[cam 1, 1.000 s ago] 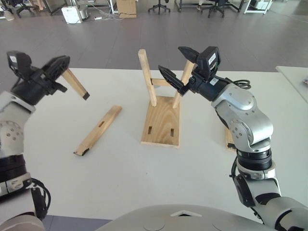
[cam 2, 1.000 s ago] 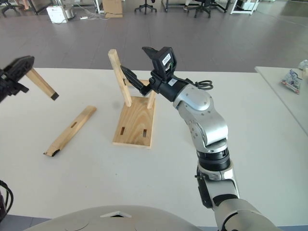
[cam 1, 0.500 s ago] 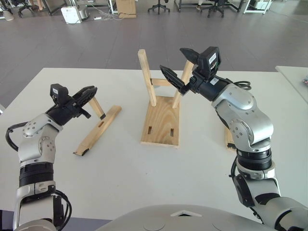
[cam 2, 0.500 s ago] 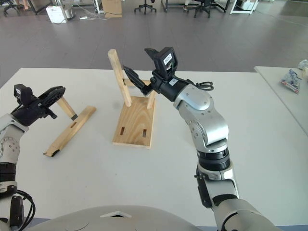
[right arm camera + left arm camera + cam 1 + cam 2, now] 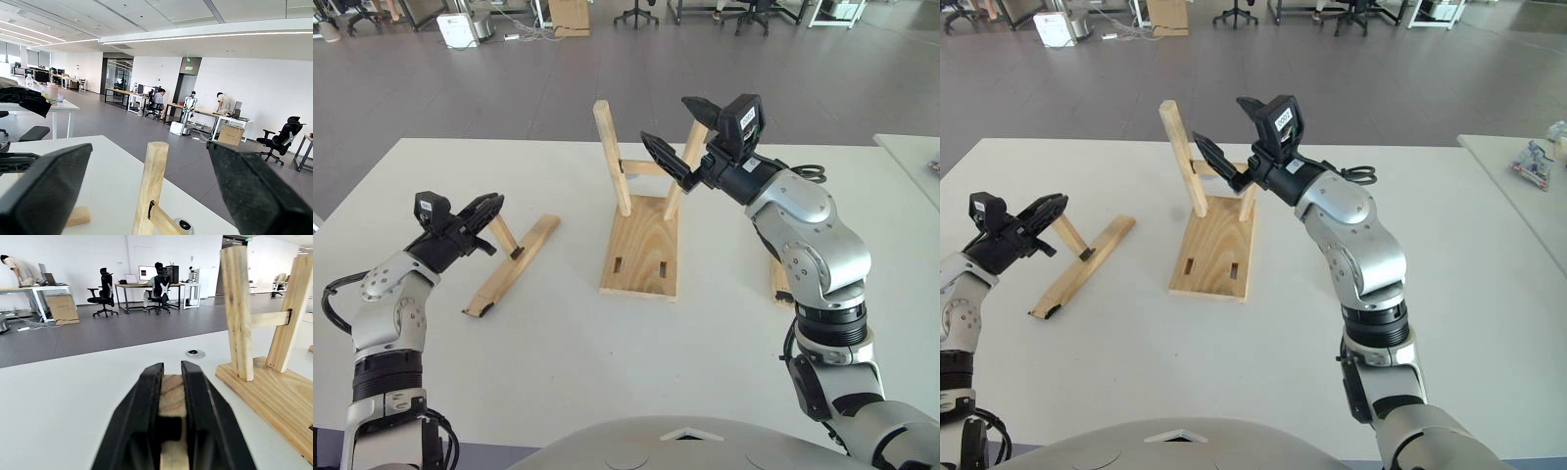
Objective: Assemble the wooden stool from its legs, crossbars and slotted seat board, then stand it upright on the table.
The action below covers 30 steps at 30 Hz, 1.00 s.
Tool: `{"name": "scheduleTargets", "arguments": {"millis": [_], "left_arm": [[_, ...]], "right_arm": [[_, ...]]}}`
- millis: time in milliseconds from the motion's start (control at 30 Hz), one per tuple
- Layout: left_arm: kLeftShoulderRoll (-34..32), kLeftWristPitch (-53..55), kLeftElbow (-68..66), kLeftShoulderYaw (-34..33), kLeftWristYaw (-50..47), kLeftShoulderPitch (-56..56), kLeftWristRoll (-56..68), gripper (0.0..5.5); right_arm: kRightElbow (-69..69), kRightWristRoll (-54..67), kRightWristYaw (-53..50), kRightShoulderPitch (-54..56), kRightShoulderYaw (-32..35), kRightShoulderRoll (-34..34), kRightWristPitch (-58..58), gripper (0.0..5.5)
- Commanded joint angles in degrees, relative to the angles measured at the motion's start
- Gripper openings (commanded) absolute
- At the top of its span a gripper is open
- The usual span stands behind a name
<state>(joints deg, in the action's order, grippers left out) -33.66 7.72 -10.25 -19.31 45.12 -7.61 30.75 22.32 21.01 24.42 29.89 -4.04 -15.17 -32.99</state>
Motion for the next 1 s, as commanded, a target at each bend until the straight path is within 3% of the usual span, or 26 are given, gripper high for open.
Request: {"name": "scheduleTargets", "arguments": {"millis": [33, 700, 1000], "left_arm": [[0.8, 0.7, 1.5, -0.2, -1.5, 0.6, -0.7, 0.41], [2.7, -0.8, -2.0, 1.3, -3.5, -1.6, -3.7, 0.41], [5.4, -5.6, -1.8, 1.9, -3.6, 7.9, -5.3, 0.41]], "right_arm": [[-0.5, -0.4, 0.1, -0.1, 0.0, -0.4, 0.2, 4.37], [-0.5, -0.7, 0.0, -0.2, 0.1, -0.3, 0.5, 4.37], [-0.3, -0.7, 0.0, -0.3, 0.1, -0.2, 0.5, 4.37]]}}
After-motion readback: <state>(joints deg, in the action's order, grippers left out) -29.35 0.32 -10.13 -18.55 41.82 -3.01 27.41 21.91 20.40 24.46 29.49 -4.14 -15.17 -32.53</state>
